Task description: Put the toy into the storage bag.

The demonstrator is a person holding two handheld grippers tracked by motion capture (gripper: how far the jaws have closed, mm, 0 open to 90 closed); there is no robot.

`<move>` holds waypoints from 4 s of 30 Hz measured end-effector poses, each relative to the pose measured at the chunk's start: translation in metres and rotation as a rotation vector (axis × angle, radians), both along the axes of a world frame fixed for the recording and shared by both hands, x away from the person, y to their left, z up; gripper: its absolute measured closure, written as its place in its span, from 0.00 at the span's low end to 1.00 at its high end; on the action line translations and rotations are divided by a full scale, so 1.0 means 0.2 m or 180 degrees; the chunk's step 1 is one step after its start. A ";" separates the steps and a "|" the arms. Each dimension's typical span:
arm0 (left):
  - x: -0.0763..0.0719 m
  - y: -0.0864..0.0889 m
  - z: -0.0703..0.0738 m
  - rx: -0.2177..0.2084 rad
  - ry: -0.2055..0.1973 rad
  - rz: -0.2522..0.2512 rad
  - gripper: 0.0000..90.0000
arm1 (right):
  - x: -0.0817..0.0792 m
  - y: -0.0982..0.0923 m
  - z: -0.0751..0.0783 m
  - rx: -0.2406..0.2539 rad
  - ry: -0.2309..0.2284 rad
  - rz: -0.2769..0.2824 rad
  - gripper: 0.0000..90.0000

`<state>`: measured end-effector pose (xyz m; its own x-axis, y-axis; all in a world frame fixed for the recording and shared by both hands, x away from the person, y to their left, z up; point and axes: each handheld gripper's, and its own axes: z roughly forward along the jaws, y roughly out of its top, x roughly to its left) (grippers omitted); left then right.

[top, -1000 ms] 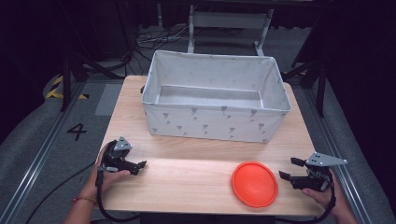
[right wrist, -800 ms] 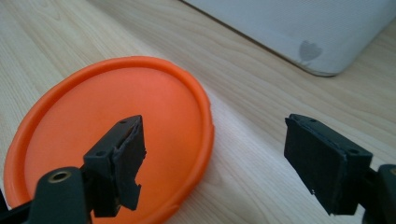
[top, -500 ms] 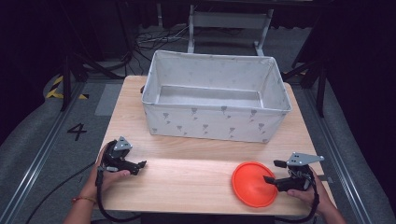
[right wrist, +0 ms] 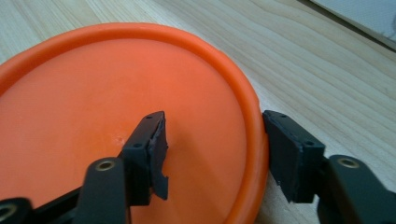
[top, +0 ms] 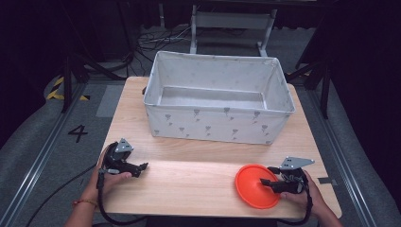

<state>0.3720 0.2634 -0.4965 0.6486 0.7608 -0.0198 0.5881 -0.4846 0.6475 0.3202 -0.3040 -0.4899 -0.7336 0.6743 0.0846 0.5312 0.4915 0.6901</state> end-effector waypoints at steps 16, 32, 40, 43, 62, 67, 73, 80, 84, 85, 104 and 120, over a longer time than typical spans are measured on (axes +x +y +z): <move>0.00 0.01 0.00 0.0019 -0.0014 0.0056 0.01 | 0.08 -0.06 0.08 0.0332 0.0103 -0.0066 0.89; -0.01 0.01 0.00 0.0006 -0.0010 0.0093 0.01 | -0.01 0.08 0.40 0.0022 -0.0455 0.0341 0.92; -0.01 0.01 0.00 0.0006 -0.0010 0.0094 0.01 | 0.00 0.13 0.49 -0.0039 -0.0600 0.0475 0.92; -0.01 0.01 0.00 0.0006 -0.0012 0.0098 0.01 | 0.01 0.15 0.53 -0.0073 -0.0666 0.0530 0.92; -0.02 0.01 0.00 0.0005 -0.0006 0.0109 0.00 | 0.00 0.18 0.84 -0.0051 -0.1054 0.0646 0.93; -0.02 0.01 0.00 0.0014 -0.0012 0.0113 0.00 | -0.01 0.17 0.93 -0.0030 -0.1109 0.0629 0.93; -0.02 0.01 0.00 0.0005 -0.0010 0.0125 0.00 | -0.02 0.15 1.05 -0.0051 -0.1215 0.0619 0.93; -0.02 0.01 0.00 0.0005 -0.0011 0.0125 0.01 | -0.02 0.11 1.17 -0.0026 -0.1295 0.0585 0.93; -0.02 0.01 0.00 0.0008 -0.0007 0.0122 0.01 | -0.01 0.09 1.24 -0.0047 -0.1358 0.0550 0.93; -0.02 0.01 0.00 0.0007 -0.0010 0.0125 0.01 | 0.00 0.09 1.25 -0.0054 -0.1377 0.0536 0.93; -0.02 0.01 0.00 0.0005 -0.0010 0.0134 0.01 | 0.15 0.06 1.47 -0.0090 -0.1524 0.0334 0.93; -0.02 0.01 0.00 0.0007 -0.0008 0.0137 0.01 | 0.36 0.06 1.66 -0.0078 -0.1630 0.0144 0.93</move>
<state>0.3680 0.2653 -0.4966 0.6153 0.7881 -0.0164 0.6069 -0.4603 0.6479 0.3922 -0.2920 -0.1574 -0.7054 0.6381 -0.3087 0.1059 0.5254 0.8442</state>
